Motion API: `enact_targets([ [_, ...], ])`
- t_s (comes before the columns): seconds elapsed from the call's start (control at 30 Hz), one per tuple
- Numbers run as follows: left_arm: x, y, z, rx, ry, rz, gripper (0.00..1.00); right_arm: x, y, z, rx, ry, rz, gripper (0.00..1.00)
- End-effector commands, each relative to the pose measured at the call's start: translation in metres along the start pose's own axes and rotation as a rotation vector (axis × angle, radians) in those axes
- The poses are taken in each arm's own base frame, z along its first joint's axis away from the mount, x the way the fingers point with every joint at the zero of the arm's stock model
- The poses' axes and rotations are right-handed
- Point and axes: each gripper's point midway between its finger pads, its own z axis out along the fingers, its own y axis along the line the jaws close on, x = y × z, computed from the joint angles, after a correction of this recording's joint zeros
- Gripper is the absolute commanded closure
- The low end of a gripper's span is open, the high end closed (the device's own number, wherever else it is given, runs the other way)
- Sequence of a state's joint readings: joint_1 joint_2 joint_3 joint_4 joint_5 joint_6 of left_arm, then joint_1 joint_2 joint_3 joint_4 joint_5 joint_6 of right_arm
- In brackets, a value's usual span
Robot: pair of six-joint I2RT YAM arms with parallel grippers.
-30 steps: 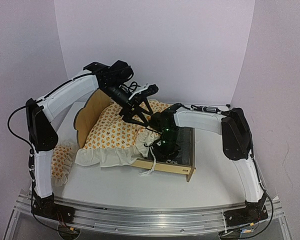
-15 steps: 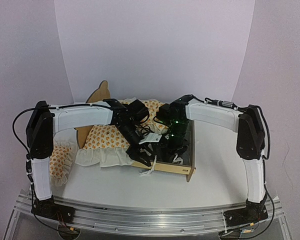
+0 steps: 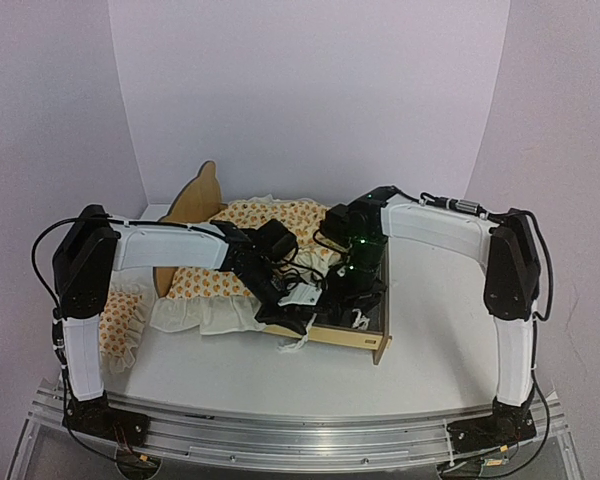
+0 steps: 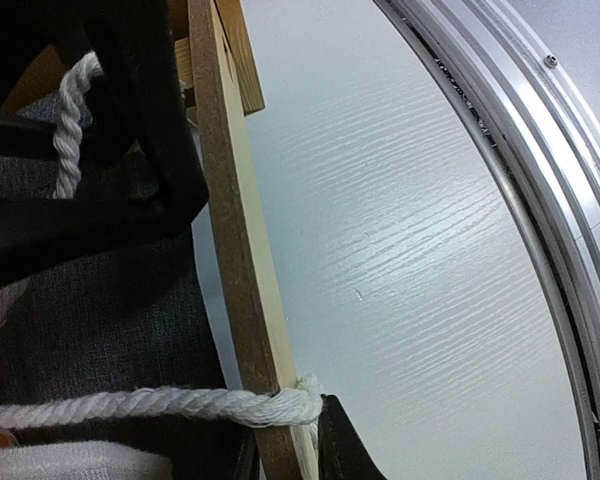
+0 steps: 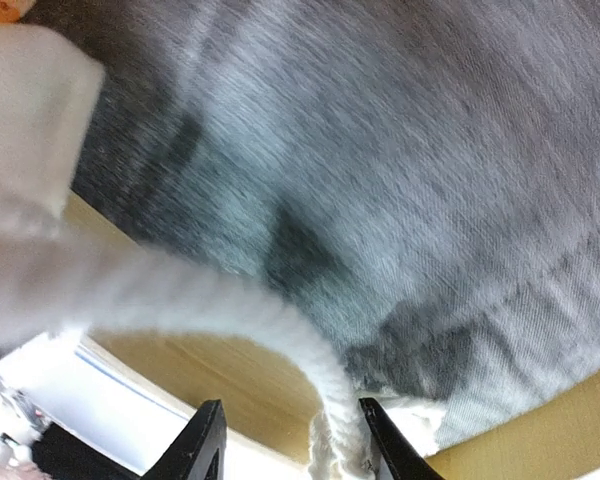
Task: Set up the pet bed
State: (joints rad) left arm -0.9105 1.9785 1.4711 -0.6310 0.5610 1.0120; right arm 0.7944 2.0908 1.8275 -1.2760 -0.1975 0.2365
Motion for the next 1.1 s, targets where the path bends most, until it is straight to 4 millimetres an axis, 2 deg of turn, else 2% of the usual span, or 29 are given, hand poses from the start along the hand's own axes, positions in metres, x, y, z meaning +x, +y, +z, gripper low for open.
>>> enact_targets([
  [0.0, 0.008, 0.003, 0.006, -0.015, 0.028, -0.017, 0.94, 0.032, 0.004, -0.017, -0.009, 0.042, 0.129, 0.56],
  [0.03, 0.007, 0.003, 0.005, -0.014, 0.026, -0.019, 0.99, 0.032, -0.001, -0.020, 0.020, 0.030, 0.162, 0.55],
  [0.07, 0.006, 0.003, 0.005, -0.013, 0.025, -0.019, 1.00, 0.029, -0.004, -0.026, 0.044, 0.009, 0.179, 0.45],
  [0.13, 0.006, 0.002, 0.004, -0.011, 0.024, -0.021, 1.00, 0.019, -0.005, -0.039, 0.067, -0.061, 0.204, 0.36],
  [0.2, 0.004, 0.003, 0.004, -0.013, 0.020, -0.028, 1.00, 0.010, -0.007, -0.049, 0.105, -0.126, 0.198, 0.35],
  [0.27, 0.002, 0.004, 0.003, -0.017, 0.010, -0.033, 1.00, 0.007, -0.017, -0.055, 0.199, -0.177, 0.173, 0.35],
  [0.37, -0.002, 0.006, 0.001, -0.023, -0.002, -0.042, 1.00, 0.009, -0.025, -0.055, 0.299, -0.207, 0.099, 0.35],
  [0.53, -0.004, 0.011, 0.000, -0.047, -0.013, -0.074, 1.00, 0.017, -0.053, -0.060, 0.489, -0.257, 0.058, 0.36],
  [0.6, -0.004, 0.013, -0.001, -0.052, -0.021, -0.094, 1.00, 0.014, -0.044, -0.062, 0.429, -0.297, 0.054, 0.35],
  [0.67, -0.005, 0.014, -0.002, -0.051, -0.029, -0.106, 1.00, 0.012, -0.003, -0.056, 0.150, -0.319, 0.012, 0.33],
  [0.7, -0.005, 0.014, -0.003, -0.050, -0.031, -0.108, 1.00, 0.008, 0.019, -0.059, 0.011, -0.353, 0.004, 0.33],
  [0.73, -0.006, 0.014, -0.003, -0.051, -0.032, -0.110, 1.00, 0.004, 0.025, -0.064, -0.029, -0.388, 0.019, 0.33],
  [0.77, -0.006, 0.015, -0.003, -0.052, -0.032, -0.112, 1.00, 0.003, 0.025, -0.068, -0.038, -0.411, 0.037, 0.32],
  [0.83, -0.005, 0.013, -0.002, -0.047, -0.031, -0.110, 1.00, 0.007, 0.001, -0.070, 0.070, -0.446, 0.105, 0.32],
  [0.9, -0.005, 0.013, -0.002, -0.047, -0.031, -0.106, 1.00, 0.015, -0.013, -0.071, 0.118, -0.464, 0.129, 0.31],
  [1.0, -0.005, 0.014, -0.003, -0.050, -0.029, -0.103, 1.00, 0.022, -0.011, -0.067, 0.095, -0.436, 0.121, 0.32],
  [1.07, -0.006, 0.016, -0.004, -0.055, -0.032, -0.099, 1.00, 0.025, -0.010, -0.059, 0.082, -0.402, 0.115, 0.36],
])
